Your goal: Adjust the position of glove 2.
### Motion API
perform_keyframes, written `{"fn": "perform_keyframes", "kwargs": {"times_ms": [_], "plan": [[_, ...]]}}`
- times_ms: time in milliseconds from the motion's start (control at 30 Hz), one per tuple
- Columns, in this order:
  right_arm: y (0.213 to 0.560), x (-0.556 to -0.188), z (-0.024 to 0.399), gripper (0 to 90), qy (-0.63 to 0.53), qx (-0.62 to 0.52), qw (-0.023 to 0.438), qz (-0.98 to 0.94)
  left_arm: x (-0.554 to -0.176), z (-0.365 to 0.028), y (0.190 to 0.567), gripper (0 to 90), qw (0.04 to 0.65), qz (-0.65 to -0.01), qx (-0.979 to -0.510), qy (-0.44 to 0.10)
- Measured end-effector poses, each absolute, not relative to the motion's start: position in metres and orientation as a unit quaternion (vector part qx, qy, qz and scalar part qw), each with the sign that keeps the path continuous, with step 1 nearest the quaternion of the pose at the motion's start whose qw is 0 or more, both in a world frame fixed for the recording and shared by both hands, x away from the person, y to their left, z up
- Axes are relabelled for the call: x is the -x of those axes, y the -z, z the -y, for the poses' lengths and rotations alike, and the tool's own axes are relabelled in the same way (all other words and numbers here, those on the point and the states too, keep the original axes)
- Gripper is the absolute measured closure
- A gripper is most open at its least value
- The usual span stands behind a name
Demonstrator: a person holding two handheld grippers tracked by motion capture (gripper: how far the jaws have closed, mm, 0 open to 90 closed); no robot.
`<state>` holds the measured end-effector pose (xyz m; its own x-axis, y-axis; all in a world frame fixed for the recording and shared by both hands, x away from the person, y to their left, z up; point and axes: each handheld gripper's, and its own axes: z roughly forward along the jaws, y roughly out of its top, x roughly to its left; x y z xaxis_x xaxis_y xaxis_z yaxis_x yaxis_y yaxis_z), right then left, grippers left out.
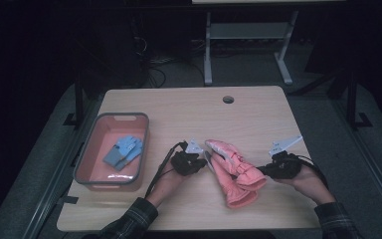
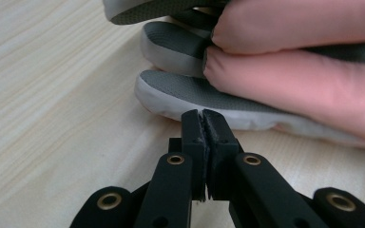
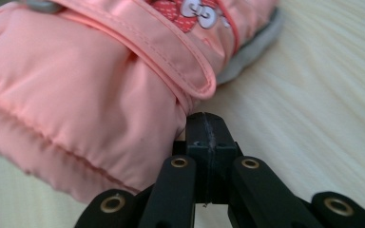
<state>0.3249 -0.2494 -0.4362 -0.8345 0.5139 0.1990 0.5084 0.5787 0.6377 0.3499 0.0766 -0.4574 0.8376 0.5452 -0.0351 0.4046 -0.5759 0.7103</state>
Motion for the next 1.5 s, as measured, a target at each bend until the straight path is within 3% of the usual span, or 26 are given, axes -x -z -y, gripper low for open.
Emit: {"fn": "perform_keyframes", "kwargs": {"times_ms": [700,1067,1500], "plan": [[0.431,-0.3,0.195,89.8,-0.361,-0.215,-0.019,-0.907,-0.345,-0.085,0.451,89.5,0.356,-0.255,-0.896,-0.069],[0.442,-0.289,0.193,89.8,-0.344,-0.217,-0.034,-0.913,-0.313,-0.102,0.456,89.4,0.334,-0.243,-0.91,-0.031],[0.431,-0.285,0.189,89.9,-0.381,-0.202,-0.042,-0.901,-0.312,-0.097,0.46,89.5,0.338,-0.243,-0.909,-0.021]]}}
